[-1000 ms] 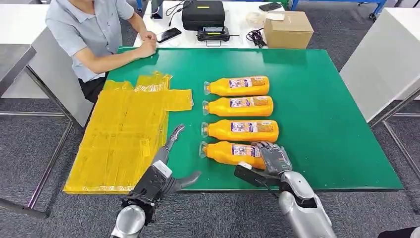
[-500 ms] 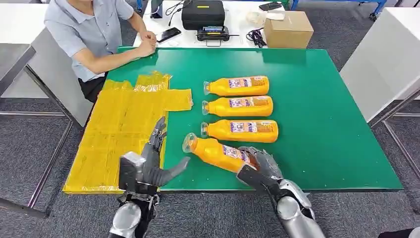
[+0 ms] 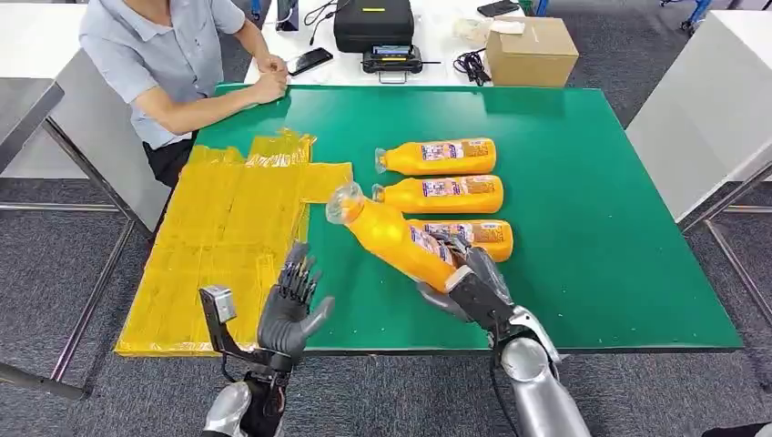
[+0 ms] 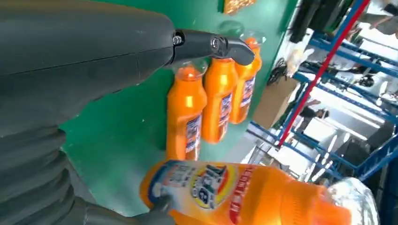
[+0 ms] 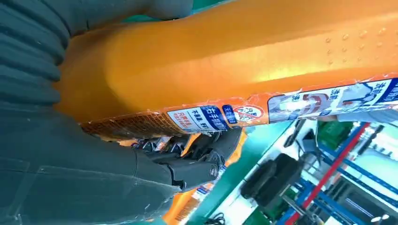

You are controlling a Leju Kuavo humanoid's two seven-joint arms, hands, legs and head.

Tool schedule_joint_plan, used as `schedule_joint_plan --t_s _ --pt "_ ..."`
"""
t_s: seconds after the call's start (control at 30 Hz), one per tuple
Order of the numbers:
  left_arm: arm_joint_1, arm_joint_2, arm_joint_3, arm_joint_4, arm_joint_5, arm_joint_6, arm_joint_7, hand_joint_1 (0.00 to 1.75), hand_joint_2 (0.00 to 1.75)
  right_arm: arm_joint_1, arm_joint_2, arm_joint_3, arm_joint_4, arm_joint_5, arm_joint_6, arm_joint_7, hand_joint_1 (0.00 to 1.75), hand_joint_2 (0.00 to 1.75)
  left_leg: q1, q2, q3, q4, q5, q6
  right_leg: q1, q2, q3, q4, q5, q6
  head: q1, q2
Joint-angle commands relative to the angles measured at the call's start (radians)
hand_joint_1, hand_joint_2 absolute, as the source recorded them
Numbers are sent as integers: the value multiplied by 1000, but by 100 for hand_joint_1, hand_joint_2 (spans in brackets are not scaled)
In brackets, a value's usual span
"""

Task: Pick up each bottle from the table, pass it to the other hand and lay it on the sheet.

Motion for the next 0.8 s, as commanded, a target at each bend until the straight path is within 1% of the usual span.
schedule_joint_plan --t_s 0.03,0.07,0.1,0.13,0.17,0.2,0.27,0.3,0.33,0.4,0.43,0.6,0.63,0.67,0.7,0.73,0.8 --pt "-81 -5 -19 170 -8 -81 -7 0 175 -93 69 6 149 -9 -6 4 134 175 1 3 3 -1 -1 -2 1 2 3 -1 0 -3 0 0" --pt "-90 -5 -22 178 -25 -70 -16 0 175 -96 77 18 169 -4 -12 6 150 175 1 2 2 0 -1 -2 1 2 2 0 0 -2 0 0" --pt "-98 -5 -25 184 -28 -69 -21 0 175 -101 85 27 192 -3 -11 5 154 175 1 3 5 -1 -2 -3 1 2 4 -1 -1 -3 0 0" --pt "-103 -5 -25 182 22 -106 -35 0 175 -109 93 39 220 -1 -13 6 154 175 1 4 4 -1 -1 -2 2 3 3 -1 0 -3 0 0" --pt "-104 -5 -24 180 41 -118 -36 0 175 -116 95 47 238 0 -13 6 152 175 1 2 3 0 -1 -2 1 1 2 -1 0 -2 0 0" --pt "-107 -5 -24 172 46 -120 -40 0 175 -117 101 56 255 5 -20 6 152 175 2 3 4 0 -1 -3 2 2 3 0 -1 -3 0 0" --pt "-108 -4 -19 159 31 -101 -39 0 175 -126 104 85 281 43 -47 3 161 175 2 3 3 0 -1 -2 2 2 2 -1 0 -2 0 0" --pt "-113 -5 -14 162 20 -88 -37 0 175 -128 110 90 290 43 -47 4 161 175 1 3 2 0 0 -1 1 2 1 -1 0 -2 0 0" --pt "-120 -3 -9 170 15 -84 -35 0 175 -126 114 96 288 44 -47 3 164 175 2 3 4 0 -2 -2 2 2 3 0 -1 -3 0 0" --pt "-132 -3 -7 191 -18 -63 -33 0 175 -123 111 120 276 70 -61 -4 173 175 1 2 2 0 -1 -2 1 1 1 0 0 -2 0 0" --pt "-134 -3 -5 194 -19 -62 -33 0 175 -122 114 124 275 72 -62 -4 173 175 2 2 3 0 -2 -2 2 2 3 0 -1 -3 0 0" --pt "-134 -3 -5 194 -19 -62 -33 0 175 -122 114 124 275 72 -62 -4 173 175 1 1 1 0 0 -1 1 1 0 0 0 -2 0 0" --pt "-134 -3 -5 194 -19 -62 -33 0 175 -122 114 124 275 72 -62 -4 169 175 2 1 3 0 -1 -2 2 1 3 0 -1 -3 0 0" --pt "-142 -5 -2 216 -31 -55 -34 0 175 -119 112 130 266 71 -53 -4 173 175 1 0 1 0 0 -1 1 0 0 0 0 -2 0 0" --pt "-156 -5 6 250 -32 -57 -27 0 175 -119 113 141 268 54 -25 -11 161 175 2 1 3 0 -2 -3 2 0 3 1 -2 -3 0 0" --pt "-167 -5 19 281 -20 -58 -31 0 175 -118 117 150 267 44 -17 -15 159 175 1 1 2 0 -1 -2 1 0 2 0 -1 -3 0 0" --pt "-181 -4 44 325 -17 -74 -56 0 175 -111 118 185 259 49 -17 -17 161 175 1 1 1 -1 0 -2 1 0 1 0 0 -2 0 0"
